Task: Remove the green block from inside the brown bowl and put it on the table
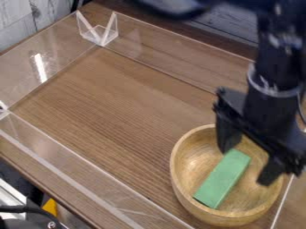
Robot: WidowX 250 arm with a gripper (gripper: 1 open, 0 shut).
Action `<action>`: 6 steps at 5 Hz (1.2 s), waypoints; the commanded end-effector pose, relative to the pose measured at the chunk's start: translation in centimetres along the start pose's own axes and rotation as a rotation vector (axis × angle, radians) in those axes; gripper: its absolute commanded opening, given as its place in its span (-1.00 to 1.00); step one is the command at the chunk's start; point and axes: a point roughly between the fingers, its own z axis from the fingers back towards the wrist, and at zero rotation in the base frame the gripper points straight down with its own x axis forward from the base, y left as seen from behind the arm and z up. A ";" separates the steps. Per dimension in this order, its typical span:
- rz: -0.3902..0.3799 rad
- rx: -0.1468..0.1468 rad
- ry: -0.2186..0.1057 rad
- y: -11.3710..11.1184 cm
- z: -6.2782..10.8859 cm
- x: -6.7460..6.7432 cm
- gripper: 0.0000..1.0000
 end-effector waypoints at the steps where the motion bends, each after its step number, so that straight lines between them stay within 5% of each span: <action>1: 0.023 0.007 -0.050 1.0 1.8 -0.3 1.00; 2: 0.052 0.017 -0.068 2.0 2.7 -0.6 1.00; 4: 0.086 0.020 -0.080 1.4 1.3 0.1 1.00; 6: 0.167 0.027 -0.085 2.3 1.9 -0.6 1.00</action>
